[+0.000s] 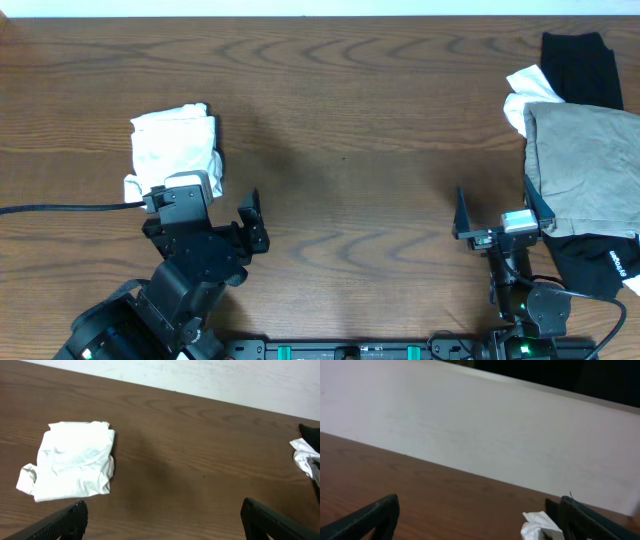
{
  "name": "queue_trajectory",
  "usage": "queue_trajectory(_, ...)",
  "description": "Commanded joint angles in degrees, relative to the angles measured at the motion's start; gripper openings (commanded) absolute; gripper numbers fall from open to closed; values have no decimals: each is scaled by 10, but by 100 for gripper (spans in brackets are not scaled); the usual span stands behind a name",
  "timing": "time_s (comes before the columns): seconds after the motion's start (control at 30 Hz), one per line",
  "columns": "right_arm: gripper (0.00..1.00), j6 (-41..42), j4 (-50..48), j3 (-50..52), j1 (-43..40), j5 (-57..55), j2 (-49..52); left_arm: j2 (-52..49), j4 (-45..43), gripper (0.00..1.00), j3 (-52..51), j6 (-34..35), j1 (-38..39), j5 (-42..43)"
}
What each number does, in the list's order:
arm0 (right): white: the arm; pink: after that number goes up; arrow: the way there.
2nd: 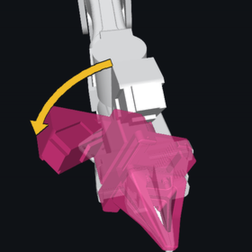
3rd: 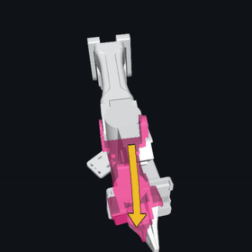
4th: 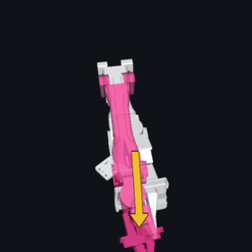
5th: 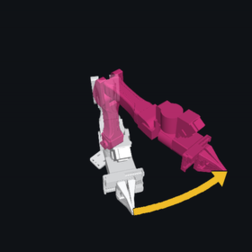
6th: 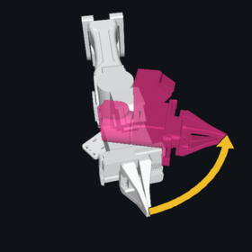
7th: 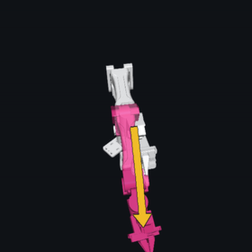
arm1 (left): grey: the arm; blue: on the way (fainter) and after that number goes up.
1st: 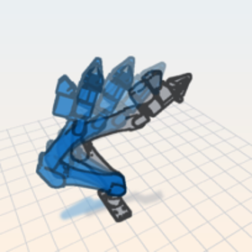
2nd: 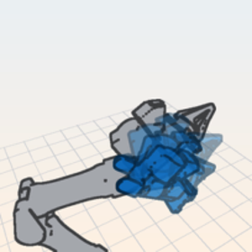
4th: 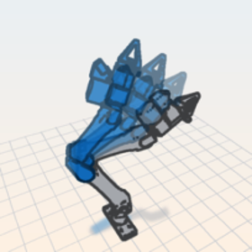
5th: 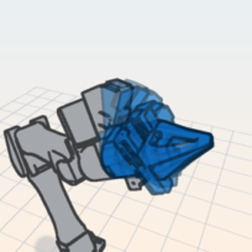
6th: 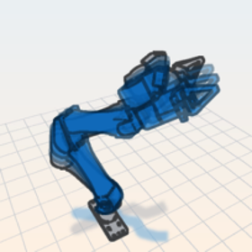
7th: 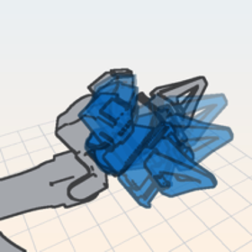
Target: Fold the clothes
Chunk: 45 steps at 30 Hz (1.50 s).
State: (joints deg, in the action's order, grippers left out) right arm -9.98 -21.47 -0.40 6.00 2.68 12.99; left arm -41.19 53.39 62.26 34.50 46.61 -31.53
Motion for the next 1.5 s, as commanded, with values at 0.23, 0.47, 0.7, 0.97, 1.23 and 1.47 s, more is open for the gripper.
queue_trajectory(0.23, 99, -30, 146, 1, -4, -45, -3, 1, 0, 98, -3, 3, 2, -9)
queue_trajectory(0.47, 99, -29, 257, 1, -4, -52, 2, 1, 0, 98, -3, 3, 2, -9)
queue_trajectory(0.7, 99, -29, 256, 1, -4, -52, 11, 1, 2, 98, -3, 2, 2, -9)
queue_trajectory(0.97, 99, -30, 256, 1, -5, -52, 11, 1, 4, 98, -3, 0, 2, -9)
queue_trajectory(1.23, 99, -29, 256, 1, -6, -52, 3, 1, 4, 98, -3, 0, 2, -9)
queue_trajectory(1.47, 99, -29, 256, 1, -27, -52, -92, 1, 6, 98, -3, 0, 2, -9)
